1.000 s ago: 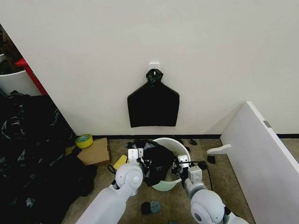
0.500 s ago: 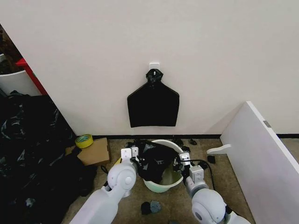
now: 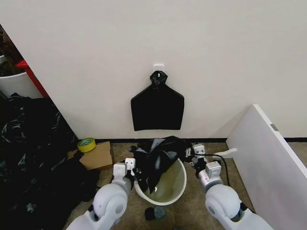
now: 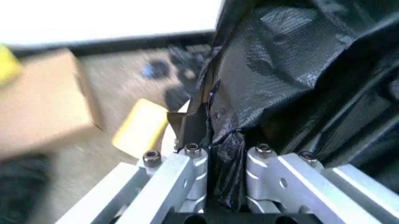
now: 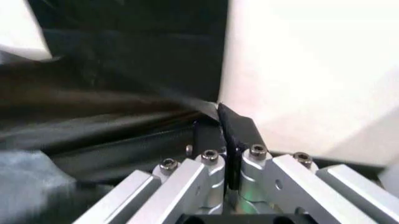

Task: Place the garbage bag over the trash bin.

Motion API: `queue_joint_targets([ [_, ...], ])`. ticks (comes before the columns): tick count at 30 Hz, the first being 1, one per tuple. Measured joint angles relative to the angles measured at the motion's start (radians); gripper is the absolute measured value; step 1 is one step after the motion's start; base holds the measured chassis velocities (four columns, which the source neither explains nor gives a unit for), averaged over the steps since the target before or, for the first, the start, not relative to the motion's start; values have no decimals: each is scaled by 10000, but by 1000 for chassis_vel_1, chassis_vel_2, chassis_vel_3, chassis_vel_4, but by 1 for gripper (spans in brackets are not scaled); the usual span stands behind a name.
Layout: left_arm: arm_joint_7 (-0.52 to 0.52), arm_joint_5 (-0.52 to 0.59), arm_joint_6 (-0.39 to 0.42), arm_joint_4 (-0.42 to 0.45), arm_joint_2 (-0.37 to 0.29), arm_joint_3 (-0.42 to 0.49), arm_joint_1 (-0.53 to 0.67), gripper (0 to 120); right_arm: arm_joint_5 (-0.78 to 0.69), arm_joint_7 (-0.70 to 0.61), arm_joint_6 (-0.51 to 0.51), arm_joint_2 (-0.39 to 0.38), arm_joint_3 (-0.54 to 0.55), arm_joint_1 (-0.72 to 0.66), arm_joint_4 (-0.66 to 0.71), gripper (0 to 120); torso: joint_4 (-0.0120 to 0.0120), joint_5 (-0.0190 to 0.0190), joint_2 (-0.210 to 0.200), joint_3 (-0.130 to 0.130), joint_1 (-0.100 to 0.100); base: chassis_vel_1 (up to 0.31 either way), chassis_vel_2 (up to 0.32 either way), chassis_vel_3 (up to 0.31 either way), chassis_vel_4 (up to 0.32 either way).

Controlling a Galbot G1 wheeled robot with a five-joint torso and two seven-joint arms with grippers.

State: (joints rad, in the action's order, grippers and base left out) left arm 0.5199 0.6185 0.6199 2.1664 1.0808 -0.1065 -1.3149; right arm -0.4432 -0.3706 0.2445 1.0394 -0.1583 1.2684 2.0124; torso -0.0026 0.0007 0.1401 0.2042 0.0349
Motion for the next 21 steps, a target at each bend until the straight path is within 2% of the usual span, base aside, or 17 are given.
queue_joint_targets([
  [4, -214, -242, -284, 608, -315, -198, -395, 5, -317, -178, 193, -63, -79, 117, -44, 0, 0, -1, 0, 0, 0, 0, 0, 0, 0],
  [6, -299, -111, -293, 1145, -493, -287, -571, 5, -374, -256, 308, -109, -112, 223, -44, 0, -1, 0, 0, 0, 0, 0, 0, 0, 0],
  [10, -273, 166, -401, 1508, -561, -368, -583, 5, -365, -299, 410, -170, -114, 469, 66, 0, 0, -1, 0, 0, 0, 0, 0, 0, 0],
  [16, -209, 1028, -492, 1845, -635, -696, -484, 5, 40, -77, 358, -272, -102, 1150, 293, 0, -4, -2, 0, 0, 0, 0, 0, 0, 0],
  [21, 6, 2386, 202, 2382, -779, -1233, -465, 5, 871, 945, -49, -275, -350, 1481, 42, 0, -1, -1, 0, 0, 0, 0, 0, 0, 0],
])
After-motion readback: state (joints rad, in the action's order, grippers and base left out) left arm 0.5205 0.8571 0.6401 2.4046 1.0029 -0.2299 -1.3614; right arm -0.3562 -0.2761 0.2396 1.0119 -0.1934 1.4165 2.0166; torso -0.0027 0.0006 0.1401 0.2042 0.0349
